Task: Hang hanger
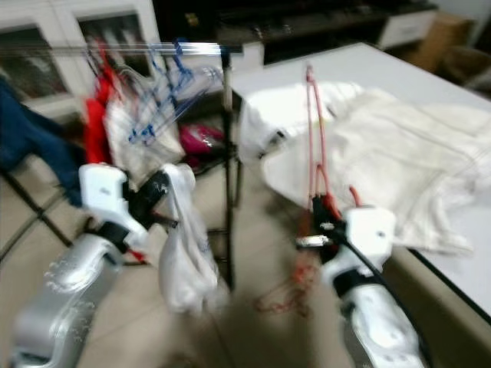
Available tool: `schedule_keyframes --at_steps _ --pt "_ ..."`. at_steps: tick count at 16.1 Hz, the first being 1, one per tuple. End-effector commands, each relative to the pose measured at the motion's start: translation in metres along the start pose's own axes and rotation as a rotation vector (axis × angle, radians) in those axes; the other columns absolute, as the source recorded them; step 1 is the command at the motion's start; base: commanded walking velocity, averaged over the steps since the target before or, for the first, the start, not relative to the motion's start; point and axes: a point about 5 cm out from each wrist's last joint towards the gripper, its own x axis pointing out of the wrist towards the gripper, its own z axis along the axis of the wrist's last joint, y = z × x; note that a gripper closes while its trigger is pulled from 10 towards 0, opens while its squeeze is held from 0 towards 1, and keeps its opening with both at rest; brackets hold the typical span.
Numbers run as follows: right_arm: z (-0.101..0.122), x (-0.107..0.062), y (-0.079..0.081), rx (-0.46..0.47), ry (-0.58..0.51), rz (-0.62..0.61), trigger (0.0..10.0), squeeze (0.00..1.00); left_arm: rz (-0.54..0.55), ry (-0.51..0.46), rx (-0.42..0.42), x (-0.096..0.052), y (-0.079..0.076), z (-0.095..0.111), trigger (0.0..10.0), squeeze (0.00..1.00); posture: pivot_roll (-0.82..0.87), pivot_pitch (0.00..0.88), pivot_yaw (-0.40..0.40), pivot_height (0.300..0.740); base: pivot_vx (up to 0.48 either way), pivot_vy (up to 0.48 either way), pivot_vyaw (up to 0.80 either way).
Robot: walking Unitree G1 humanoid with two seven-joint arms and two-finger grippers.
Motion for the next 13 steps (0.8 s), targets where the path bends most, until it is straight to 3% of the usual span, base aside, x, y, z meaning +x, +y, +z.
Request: schedule_keyframes --at_steps 1,6,9,13 --pt "0.007 -0.002 -0.004 -0.007 -0.018 -0.026 10.0 0.00 -0.005 -0.020 0.026 0.001 -0.002 0.009 10.0 0.00 0.02 0.037 0.013 0.740 0.000 0.000 -0.80" --pt "0.022 0.004 -0.004 -0.018 -0.094 -0.055 10.0 0.00 0.033 -0.055 0.045 0.006 0.006 0.025 10.0 0.00 0.03 0.041 0.016 0.740 0.000 0.000 -0.80" --pt "0.047 0.011 -0.008 -0.021 -0.187 -0.102 10.0 0.00 0.086 -0.128 0.084 0.013 0.016 0.042 10.0 0.00 0.02 0.038 0.020 0.740 0.000 0.000 -0.80" --pt "0.043 0.014 -0.019 -0.088 -0.119 -0.191 10.0 0.00 0.066 -0.256 0.121 0.029 0.021 0.077 10.0 0.00 0.01 0.033 0.020 0.740 0.124 0.000 -0.70"
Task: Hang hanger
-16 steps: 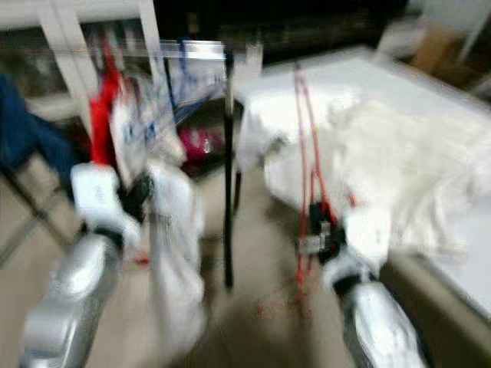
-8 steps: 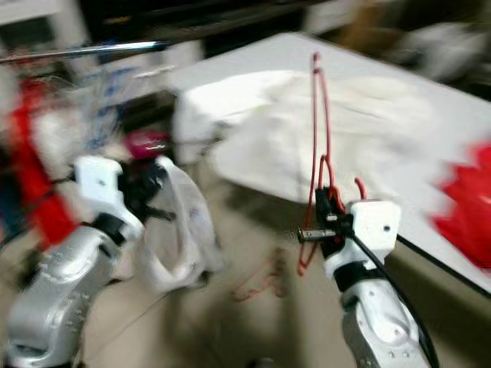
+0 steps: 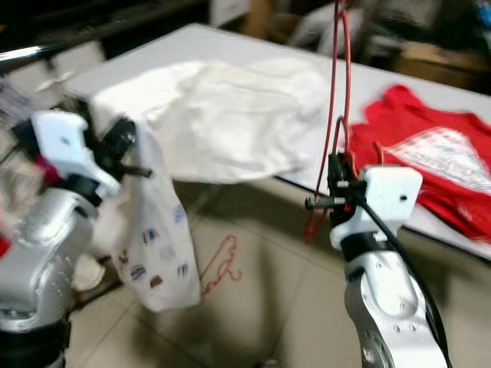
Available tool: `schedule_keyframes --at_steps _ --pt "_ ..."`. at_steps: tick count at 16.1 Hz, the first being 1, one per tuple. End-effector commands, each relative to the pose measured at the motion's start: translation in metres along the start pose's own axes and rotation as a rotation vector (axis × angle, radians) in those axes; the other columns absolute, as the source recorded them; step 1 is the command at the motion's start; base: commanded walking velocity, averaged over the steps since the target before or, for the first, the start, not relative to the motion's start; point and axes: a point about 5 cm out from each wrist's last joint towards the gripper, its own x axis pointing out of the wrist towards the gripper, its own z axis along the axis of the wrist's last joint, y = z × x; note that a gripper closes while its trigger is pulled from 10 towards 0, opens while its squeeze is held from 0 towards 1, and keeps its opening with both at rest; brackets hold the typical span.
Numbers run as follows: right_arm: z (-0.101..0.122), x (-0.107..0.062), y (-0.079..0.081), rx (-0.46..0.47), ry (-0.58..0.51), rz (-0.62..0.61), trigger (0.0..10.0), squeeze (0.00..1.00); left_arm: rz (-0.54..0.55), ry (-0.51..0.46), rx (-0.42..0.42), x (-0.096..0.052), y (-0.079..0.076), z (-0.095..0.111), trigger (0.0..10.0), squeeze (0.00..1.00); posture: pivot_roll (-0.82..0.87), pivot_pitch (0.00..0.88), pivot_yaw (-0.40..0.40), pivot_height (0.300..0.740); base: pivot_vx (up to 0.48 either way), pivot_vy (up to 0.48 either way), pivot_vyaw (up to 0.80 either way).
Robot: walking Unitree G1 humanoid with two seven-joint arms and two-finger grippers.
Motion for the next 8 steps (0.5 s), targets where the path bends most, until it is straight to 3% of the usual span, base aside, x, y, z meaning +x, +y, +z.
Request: schedule_keyframes --at_steps 1,8 --pt "-0.005 -0.001 -0.007 -0.021 0.036 -0.045 10.0 0.00 -0.032 -0.059 0.009 0.009 -0.002 0.015 10.0 0.00 0.01 0.032 0.021 0.740 0.281 0.000 0.00" --pt "-0.004 0.000 -0.005 -0.026 0.046 -0.037 10.0 0.00 -0.047 -0.134 0.043 0.028 0.006 0.034 10.0 0.00 0.00 0.023 0.025 0.740 0.324 0.000 0.00"
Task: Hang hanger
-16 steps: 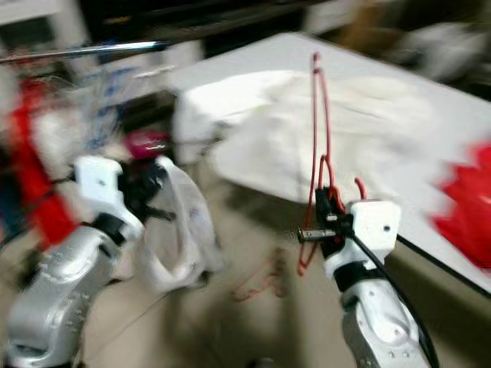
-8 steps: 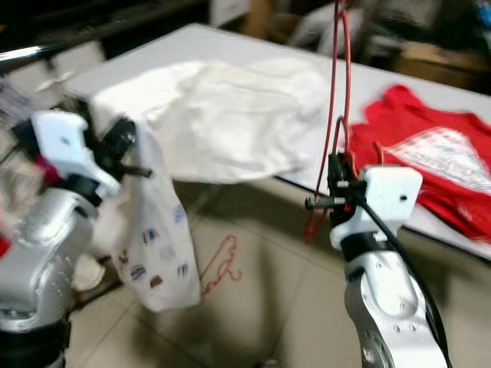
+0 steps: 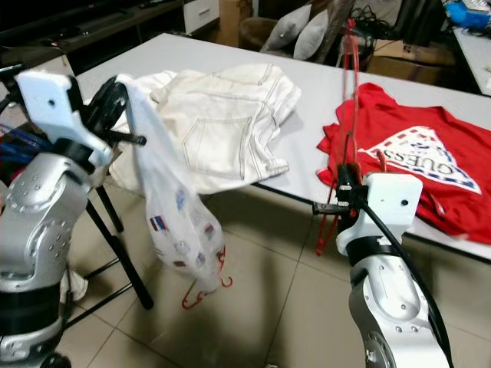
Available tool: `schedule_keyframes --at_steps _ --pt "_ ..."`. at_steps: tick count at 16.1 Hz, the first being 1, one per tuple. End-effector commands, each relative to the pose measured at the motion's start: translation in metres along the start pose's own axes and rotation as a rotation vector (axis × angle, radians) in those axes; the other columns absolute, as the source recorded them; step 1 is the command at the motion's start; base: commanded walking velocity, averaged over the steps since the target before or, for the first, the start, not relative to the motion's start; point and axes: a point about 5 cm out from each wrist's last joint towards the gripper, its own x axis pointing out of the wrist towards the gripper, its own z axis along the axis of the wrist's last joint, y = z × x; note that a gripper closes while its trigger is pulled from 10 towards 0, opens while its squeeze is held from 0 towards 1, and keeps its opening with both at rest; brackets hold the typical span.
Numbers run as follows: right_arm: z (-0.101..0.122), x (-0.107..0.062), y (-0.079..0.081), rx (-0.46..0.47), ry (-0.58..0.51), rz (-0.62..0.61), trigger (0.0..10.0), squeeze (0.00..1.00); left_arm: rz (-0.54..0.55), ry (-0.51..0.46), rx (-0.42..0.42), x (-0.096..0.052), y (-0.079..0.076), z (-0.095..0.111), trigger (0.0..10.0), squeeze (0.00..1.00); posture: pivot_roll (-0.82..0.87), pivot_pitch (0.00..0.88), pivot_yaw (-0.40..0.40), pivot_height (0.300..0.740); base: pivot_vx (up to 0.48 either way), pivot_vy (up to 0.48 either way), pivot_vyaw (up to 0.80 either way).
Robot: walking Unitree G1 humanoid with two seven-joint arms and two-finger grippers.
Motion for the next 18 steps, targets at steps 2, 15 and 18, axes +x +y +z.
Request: schedule_keyframes --at_steps 2,15,18 --pt "0.004 0.001 0.004 0.013 -0.011 0.018 10.0 0.00 0.001 -0.066 0.032 0.005 0.007 0.015 10.0 0.00 0.00 0.023 0.025 0.740 0.358 0.000 -0.40" --pt "0.006 0.008 0.005 -0.012 -0.034 0.023 10.0 0.00 -0.083 -0.644 0.142 0.121 0.012 0.213 10.0 0.00 -0.01 0.000 0.026 0.740 0.374 0.000 -0.17" --pt "0.004 0.006 0.007 -0.010 -0.035 0.016 10.0 0.00 -0.094 -0.824 0.036 0.110 0.014 0.271 10.0 0.00 -0.02 0.000 0.043 0.740 0.338 0.000 0.00"
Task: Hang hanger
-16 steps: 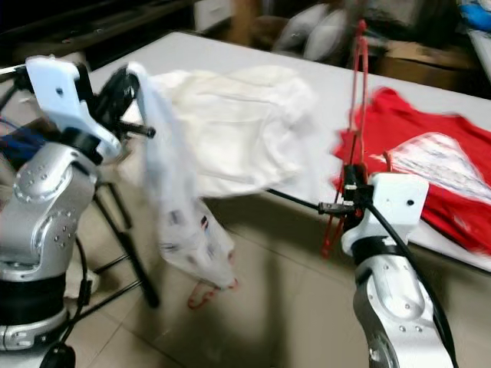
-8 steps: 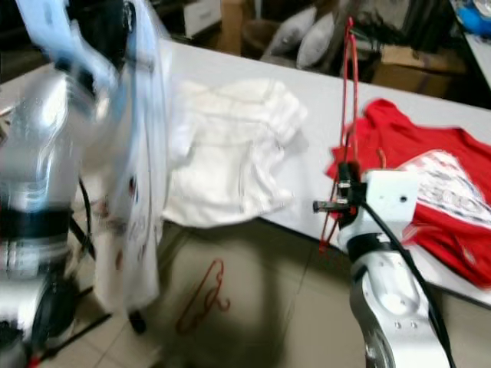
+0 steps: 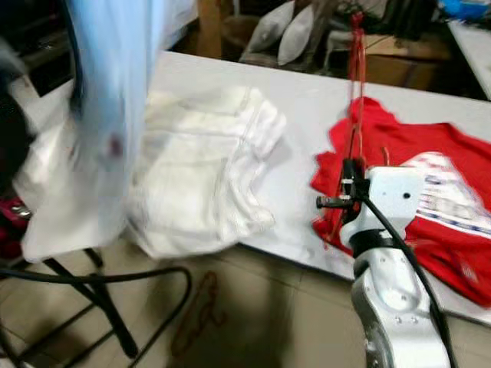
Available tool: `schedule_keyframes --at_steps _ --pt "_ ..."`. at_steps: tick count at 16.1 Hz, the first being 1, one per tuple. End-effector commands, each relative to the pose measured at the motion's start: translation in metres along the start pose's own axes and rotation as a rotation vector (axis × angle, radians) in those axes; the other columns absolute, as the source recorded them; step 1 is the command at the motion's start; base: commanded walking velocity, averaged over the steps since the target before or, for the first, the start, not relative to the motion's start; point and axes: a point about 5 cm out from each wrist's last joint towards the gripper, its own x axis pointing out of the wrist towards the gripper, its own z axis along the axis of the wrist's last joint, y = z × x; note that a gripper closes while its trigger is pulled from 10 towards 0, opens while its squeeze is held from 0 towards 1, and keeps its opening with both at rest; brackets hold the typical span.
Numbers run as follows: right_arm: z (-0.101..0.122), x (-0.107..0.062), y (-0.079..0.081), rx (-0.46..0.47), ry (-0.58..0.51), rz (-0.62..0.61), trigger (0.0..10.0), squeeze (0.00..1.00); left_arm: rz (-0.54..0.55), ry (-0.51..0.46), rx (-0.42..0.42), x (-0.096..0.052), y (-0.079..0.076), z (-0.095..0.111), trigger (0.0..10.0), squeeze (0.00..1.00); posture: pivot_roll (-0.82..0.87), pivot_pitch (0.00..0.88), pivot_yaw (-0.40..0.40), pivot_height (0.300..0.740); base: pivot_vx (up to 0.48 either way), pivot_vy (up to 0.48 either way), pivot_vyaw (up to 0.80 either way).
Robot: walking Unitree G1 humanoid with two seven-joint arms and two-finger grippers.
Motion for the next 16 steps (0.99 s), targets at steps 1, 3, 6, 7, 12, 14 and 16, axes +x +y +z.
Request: schedule_keyframes --at_steps 1,3,6,7,12,14,16 --pt "0.004 -0.001 0.004 0.002 -0.022 0.011 10.0 0.00 0.032 0.082 -0.016 -0.015 0.010 -0.025 10.0 0.00 -0.02 0.000 0.049 0.740 0.307 0.000 0.00" --pt "0.003 -0.003 0.008 0.000 -0.018 0.021 10.0 0.00 0.001 0.269 0.045 -0.051 0.005 -0.077 10.0 0.00 -0.03 0.000 0.051 0.740 0.307 0.000 0.00" --pt "0.002 -0.006 0.007 -0.007 -0.014 0.026 10.0 0.00 -0.076 0.553 0.071 -0.128 -0.002 -0.145 10.0 0.00 -0.04 0.000 0.054 0.740 0.305 0.000 0.00" --pt "0.002 -0.007 0.006 -0.010 -0.012 0.023 10.0 0.00 -0.118 0.642 0.077 -0.163 -0.007 -0.164 10.0 0.00 -0.04 0.000 0.053 0.740 0.296 0.000 0.00" --pt "0.000 -0.003 0.008 -0.012 0.006 0.064 10.0 0.00 -0.244 1.029 0.141 -0.295 -0.014 -0.203 10.0 0.00 -0.01 0.007 0.006 0.740 0.106 0.000 0.00" --pt "-0.001 -0.002 0.009 -0.010 0.009 0.073 10.0 0.00 -0.248 1.034 0.126 -0.297 -0.013 -0.202 10.0 0.00 0.00 0.010 0.002 0.740 0.000 0.000 0.00" --pt "-0.002 -0.001 0.012 -0.008 0.013 0.084 10.0 0.00 -0.365 1.073 0.092 -0.307 -0.022 -0.200 10.0 0.00 -0.01 0.013 0.008 0.740 0.000 0.000 0.00"
